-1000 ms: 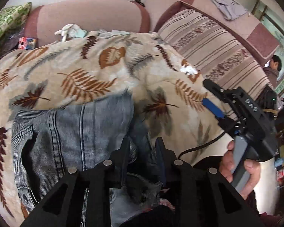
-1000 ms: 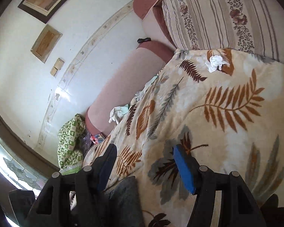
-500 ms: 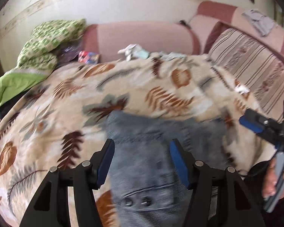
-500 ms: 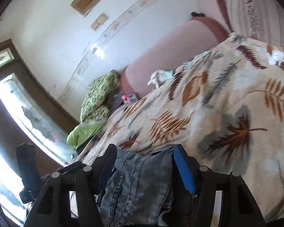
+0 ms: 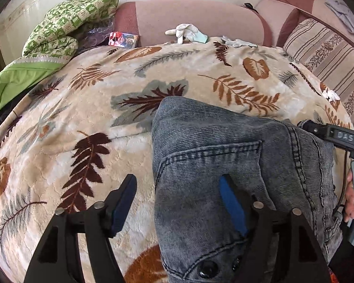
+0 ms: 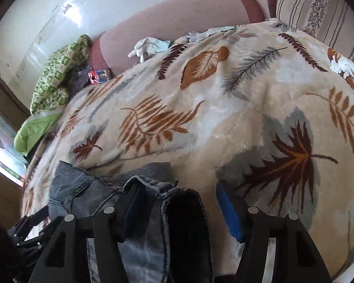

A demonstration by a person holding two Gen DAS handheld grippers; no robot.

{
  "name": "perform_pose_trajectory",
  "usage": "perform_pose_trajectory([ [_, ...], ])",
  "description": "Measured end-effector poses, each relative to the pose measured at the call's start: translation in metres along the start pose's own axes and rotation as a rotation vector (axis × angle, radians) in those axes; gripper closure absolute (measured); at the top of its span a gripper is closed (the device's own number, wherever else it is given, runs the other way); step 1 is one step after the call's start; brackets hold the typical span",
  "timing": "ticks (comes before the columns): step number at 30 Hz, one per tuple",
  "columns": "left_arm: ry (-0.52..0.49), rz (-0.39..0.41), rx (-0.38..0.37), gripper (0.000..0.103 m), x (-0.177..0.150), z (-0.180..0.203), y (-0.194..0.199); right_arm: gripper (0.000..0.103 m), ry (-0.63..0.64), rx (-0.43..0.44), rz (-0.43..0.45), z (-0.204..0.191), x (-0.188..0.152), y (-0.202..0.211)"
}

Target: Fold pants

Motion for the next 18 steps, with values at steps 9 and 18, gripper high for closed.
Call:
perform_pose_trajectory([
  [9,0.037,0.012,0.027,0.014,-0.004,-0.008,0.005,0.039,0.080,-0.052,0.073,-0.009,0.005,0.003],
  [18,0.180,0.134,-0.040,0.014,-0.007,-0.022,0.063,0.039,0.246,0.124,0.297,-0.051,-0.017,0.084],
])
Point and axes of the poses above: each gripper's, at about its wrist camera, not at the fingertips, and y roughly against the way its jaws point, z to its right, x to its top, the point moved 2 cm from there along -y, roughly the way its jaws point, and after that the axes turned 5 degrees about z, right-handed, at the moved point
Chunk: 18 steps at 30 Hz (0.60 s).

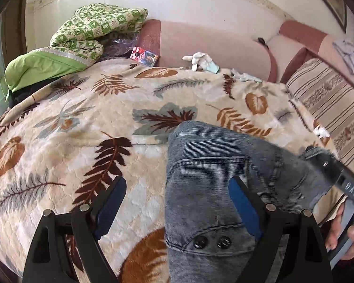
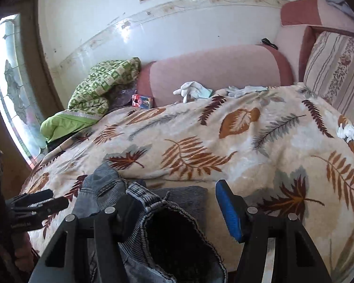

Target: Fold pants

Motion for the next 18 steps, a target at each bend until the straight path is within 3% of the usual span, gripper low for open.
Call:
perform_pose_trajectory([
  [3,-0.014,-0.038,-0.015,0.012,-0.009,0.005,-0.006,0.039,0.012,-0.013,-0.038,-0.003,-0.010,0.006],
  [7,-0.058,-0.139,0.005,0.012,-0.028,0.016,-0.026,0.039,-0.083,-0.036,-0.112,0.018,-0.025,0.008],
  [11,-0.068,-0.125,0.022,0.012,-0.030,0.017,-0.026,0.039,-0.155,-0.032,-0.117,0.036,-0.027,0.023],
  [18,-0.083,-0.118,0.053,0.012,-0.032,0.016,-0.029,0.039,-0.114,0.155,-0.046,0.006,-0.021,0.051],
])
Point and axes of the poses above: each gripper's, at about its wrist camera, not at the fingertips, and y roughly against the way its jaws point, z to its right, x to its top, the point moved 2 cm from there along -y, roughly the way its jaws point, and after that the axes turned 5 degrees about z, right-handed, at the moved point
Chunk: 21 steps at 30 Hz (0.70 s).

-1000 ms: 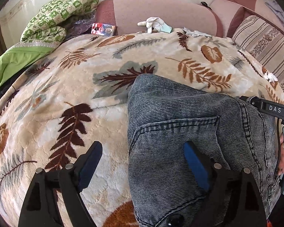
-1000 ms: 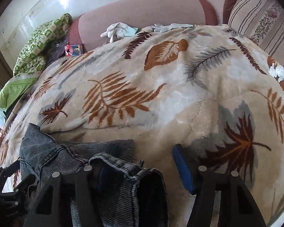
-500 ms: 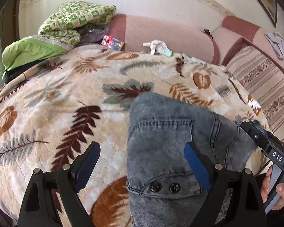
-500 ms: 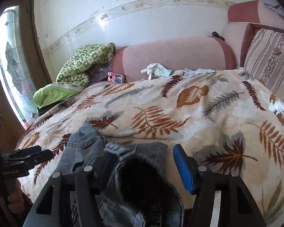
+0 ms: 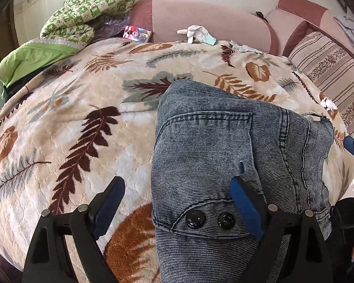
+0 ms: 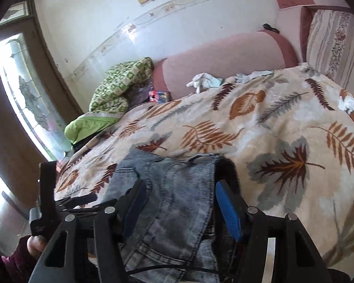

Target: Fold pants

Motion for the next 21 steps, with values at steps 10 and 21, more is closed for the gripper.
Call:
perform_pose_trajectory([
  [10,-0.065,0.046,0.039,0.012,-0.002,0.007,0.000,0.057,-0.235,0.016,-0.264,0.037,-0.027,-0.086],
  [21,-0.072,0.065,0.060,0.012,-0.003,0.007,0.004,0.054,-0.220,0.021,-0.237,0.036,-0.029,-0.081],
])
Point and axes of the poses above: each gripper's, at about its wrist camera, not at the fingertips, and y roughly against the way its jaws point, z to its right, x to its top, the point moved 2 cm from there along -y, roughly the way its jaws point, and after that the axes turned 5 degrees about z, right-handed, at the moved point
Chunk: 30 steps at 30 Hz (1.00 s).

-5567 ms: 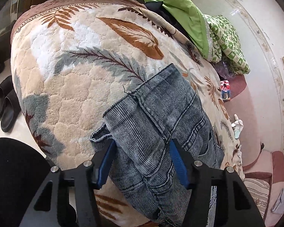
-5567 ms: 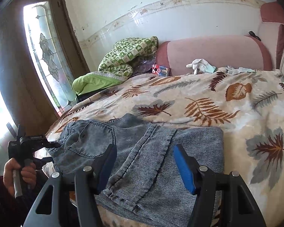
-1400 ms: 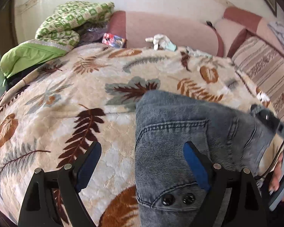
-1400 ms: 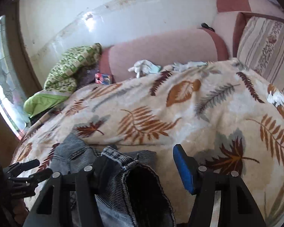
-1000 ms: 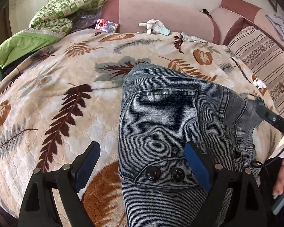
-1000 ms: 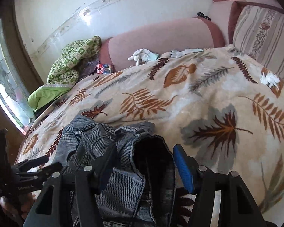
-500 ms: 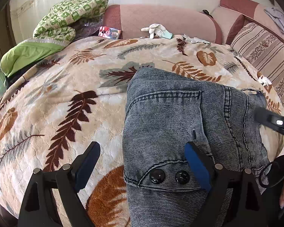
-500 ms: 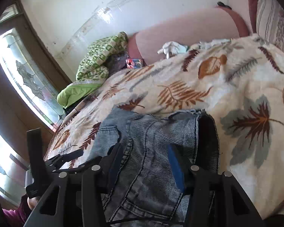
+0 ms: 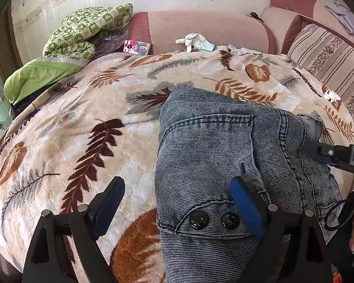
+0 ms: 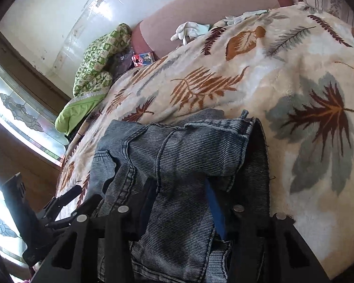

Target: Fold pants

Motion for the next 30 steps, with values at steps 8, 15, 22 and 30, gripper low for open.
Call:
perform_pose_trajectory([
  [8,0.006,0.009,0.007,0.012,0.001,-0.003,0.005,0.054,0.078,0.058,0.132,-0.018,0.003,0.030],
  [15,0.018,0.027,0.027,0.012,0.003,-0.007,0.008,0.054,0.157,0.048,0.175,-0.035,0.000,0.035],
  [22,0.007,-0.007,0.031,0.010,-0.001,-0.006,-0.003,0.048,0.083,0.027,0.141,-0.019,0.003,0.025],
  [30,-0.009,-0.009,0.042,0.006,-0.002,-0.005,-0.007,0.040,0.027,-0.029,0.035,-0.002,0.002,-0.002],
])
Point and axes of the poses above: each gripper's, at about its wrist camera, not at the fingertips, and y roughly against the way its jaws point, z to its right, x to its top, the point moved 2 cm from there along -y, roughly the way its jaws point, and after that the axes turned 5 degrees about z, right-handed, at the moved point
